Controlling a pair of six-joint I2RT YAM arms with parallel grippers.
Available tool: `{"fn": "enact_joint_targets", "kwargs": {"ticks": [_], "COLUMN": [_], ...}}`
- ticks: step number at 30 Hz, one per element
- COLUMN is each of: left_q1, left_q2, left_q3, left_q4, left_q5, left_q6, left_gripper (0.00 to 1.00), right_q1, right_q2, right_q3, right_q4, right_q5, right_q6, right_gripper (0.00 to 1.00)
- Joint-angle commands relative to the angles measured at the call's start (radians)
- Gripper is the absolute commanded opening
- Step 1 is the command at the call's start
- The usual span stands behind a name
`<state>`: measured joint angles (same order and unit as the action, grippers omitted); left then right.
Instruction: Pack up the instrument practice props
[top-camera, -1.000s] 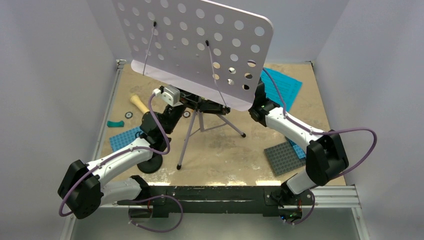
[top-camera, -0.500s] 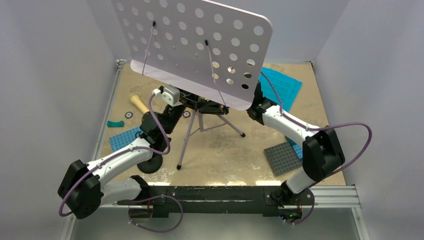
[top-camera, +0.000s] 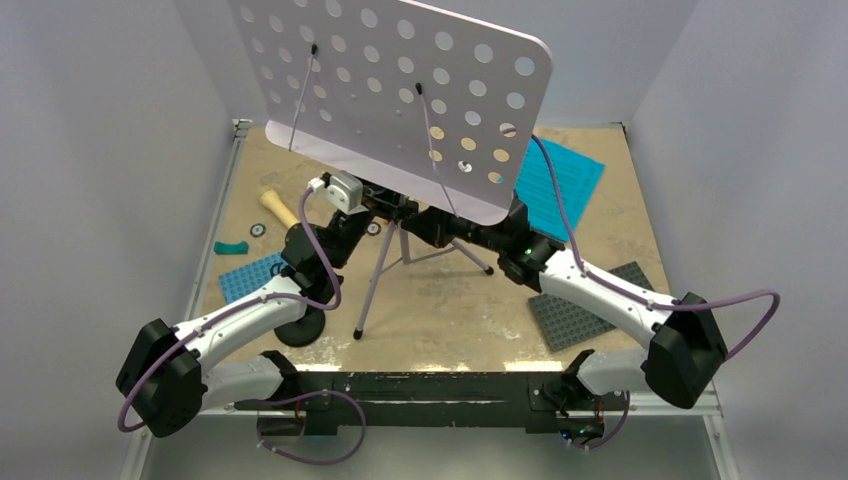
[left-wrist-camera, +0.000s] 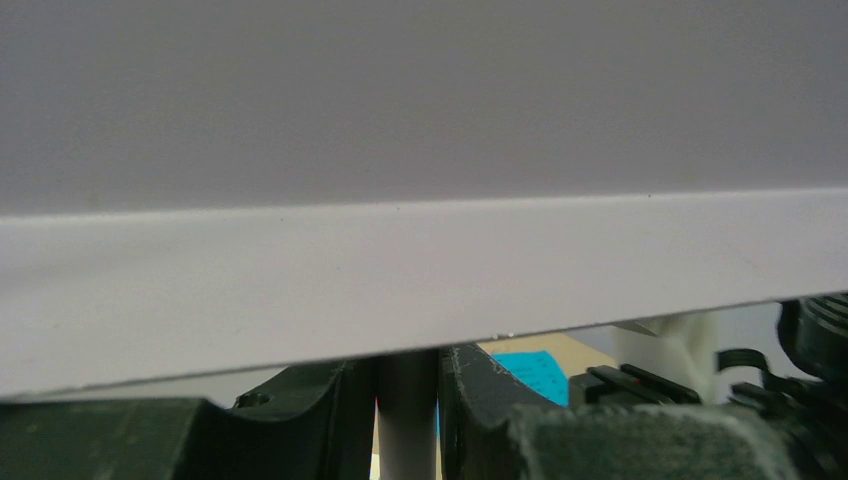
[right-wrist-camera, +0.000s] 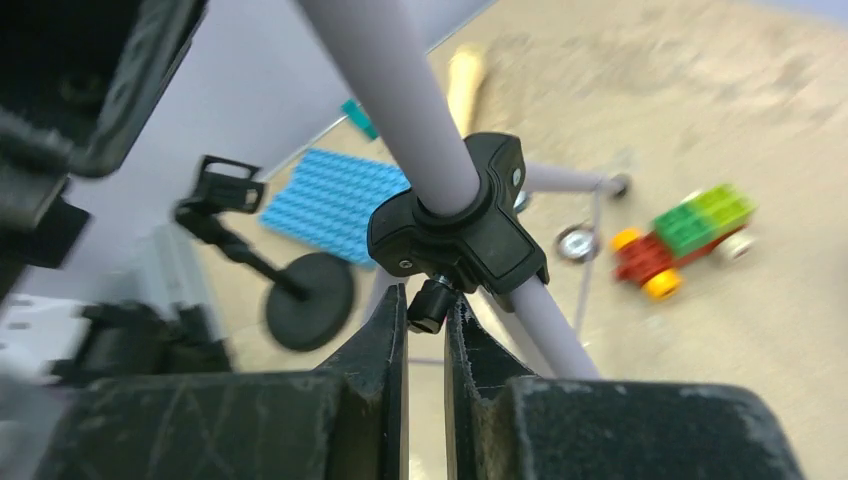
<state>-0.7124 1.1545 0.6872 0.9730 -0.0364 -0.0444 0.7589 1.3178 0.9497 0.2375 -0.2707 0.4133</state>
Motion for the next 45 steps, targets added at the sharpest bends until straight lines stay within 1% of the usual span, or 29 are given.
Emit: {"fn": "enact_joint_targets", "kwargs": {"ticks": [1, 3, 6, 12, 17, 22, 24, 26, 29, 30, 31, 32, 33, 34, 35, 36, 37, 39, 42, 43, 45], "left_q1": [-0.015, -0.016, -0.018, -0.019, -0.019, -0.019, -0.019, -0.018, -0.018, -0.018, -0.018, -0.018, -0.018, -0.018, -0.018, -0.019, -0.018, -0.019, -0.019, -0.018, -0.018], "left_q2": [0.046, 0.049, 0.053, 0.063, 0.068, 0.076, 0.078, 0.078, 0.074, 0.072, 0.073, 0.073, 0.074, 0.076, 0.078, 0.080, 0.081, 0.083, 0.082, 0.082, 0.084], "left_q3": [-0.024, -0.018, -0.015, -0.015, -0.011, -0.007, -0.009, -0.013, -0.018, -0.017, -0.016, -0.013, -0.010, -0.007, -0.004, -0.003, -0.001, -0.002, -0.003, -0.003, -0.002], "left_q4": [-0.224, -0.231, -0.234, -0.230, -0.226, -0.231, -0.231, -0.228, -0.224, -0.224, -0.226, -0.225, -0.226, -0.228, -0.230, -0.233, -0.232, -0.232, -0.232, -0.232, -0.232], "left_q5": [0.049, 0.051, 0.050, 0.051, 0.050, 0.056, 0.056, 0.054, 0.046, 0.045, 0.043, 0.042, 0.041, 0.041, 0.041, 0.040, 0.041, 0.040, 0.041, 0.041, 0.021], "left_q6": [-0.032, -0.037, -0.035, -0.035, -0.036, -0.037, -0.040, -0.039, -0.033, -0.030, -0.028, -0.027, -0.027, -0.028, -0.029, -0.031, -0.032, -0.032, -0.029, -0.028, -0.026], "left_gripper": [0.00, 0.00, 0.00, 0.00, 0.00, 0.00, 0.00, 0.00, 0.00, 0.00, 0.00, 0.00, 0.00, 0.00, 0.00, 0.00, 0.00, 0.00, 0.00, 0.00, 0.00], "right_q1": [0.063, 0.089, 0.133, 0.224, 0.260, 0.295, 0.308, 0.317, 0.332, 0.336, 0.341, 0.344, 0.347, 0.351, 0.355, 0.360, 0.368, 0.383, 0.394, 0.395, 0.395], "right_q2": [-0.015, -0.007, 0.013, 0.121, 0.182, 0.267, 0.291, 0.302, 0.271, 0.244, 0.214, 0.181, 0.141, 0.102, 0.058, 0.011, -0.035, -0.144, -0.261, -0.294, -0.345], "right_q3": [-0.118, -0.144, -0.186, -0.241, -0.254, -0.271, -0.262, -0.250, -0.234, -0.234, -0.233, -0.233, -0.233, -0.233, -0.233, -0.234, -0.236, -0.244, -0.261, -0.275, -0.318], "right_q4": [0.271, 0.332, 0.447, 0.739, 0.896, 1.099, 1.153, 1.192, 1.175, 1.153, 1.106, 1.054, 0.985, 0.911, 0.831, 0.748, 0.642, 0.431, 0.142, 0.087, 0.041], "right_q5": [0.322, 0.380, 0.471, 0.635, 0.685, 0.728, 0.734, 0.751, 0.800, 0.813, 0.841, 0.859, 0.873, 0.887, 0.901, 0.908, 0.905, 0.871, 0.741, 0.701, 0.643], "right_q6": [-0.489, -0.578, -0.758, -1.221, -1.434, -1.714, -1.780, -1.803, -1.733, -1.689, -1.643, -1.586, -1.524, -1.458, -1.382, -1.310, -1.200, -1.044, -0.823, -0.767, -0.685], "right_gripper": [0.00, 0.00, 0.00, 0.00, 0.00, 0.00, 0.00, 0.00, 0.00, 0.06, 0.15, 0.26, 0.38, 0.48, 0.54, 0.59, 0.62, 0.65, 0.67, 0.69, 0.70]}}
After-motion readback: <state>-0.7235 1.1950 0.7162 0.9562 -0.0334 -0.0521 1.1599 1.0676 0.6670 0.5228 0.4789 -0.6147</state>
